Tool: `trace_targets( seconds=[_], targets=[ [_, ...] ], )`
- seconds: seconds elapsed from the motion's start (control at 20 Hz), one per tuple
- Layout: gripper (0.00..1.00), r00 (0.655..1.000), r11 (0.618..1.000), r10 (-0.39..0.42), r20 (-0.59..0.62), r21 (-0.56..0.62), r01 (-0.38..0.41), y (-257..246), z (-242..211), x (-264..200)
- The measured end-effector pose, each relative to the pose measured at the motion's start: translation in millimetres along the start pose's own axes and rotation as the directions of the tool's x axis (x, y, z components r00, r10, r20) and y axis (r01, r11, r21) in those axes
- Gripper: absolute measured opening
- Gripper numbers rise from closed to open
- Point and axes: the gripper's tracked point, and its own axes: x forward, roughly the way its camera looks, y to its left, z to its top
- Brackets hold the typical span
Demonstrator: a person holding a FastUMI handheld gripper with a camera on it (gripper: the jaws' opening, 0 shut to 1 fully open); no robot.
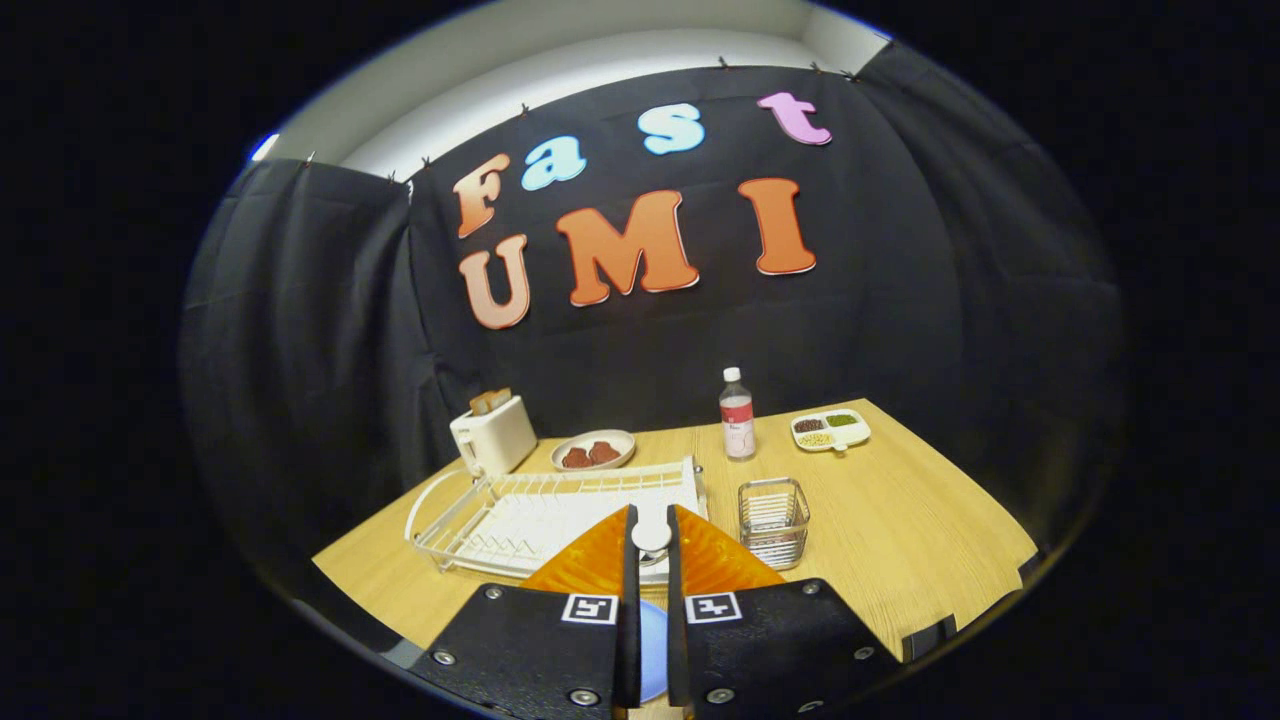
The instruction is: Take the plate from the dish rack, then take the spoon from the basket and place it into the plate.
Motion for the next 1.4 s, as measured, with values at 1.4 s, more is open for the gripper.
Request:
trace_targets(
  seconds=[1.4],
  targets=[
    [0.48, 0.988, 0.991, 0.135, 0.079, -0.027, -0.133, 25, -38, 9]
  ],
)
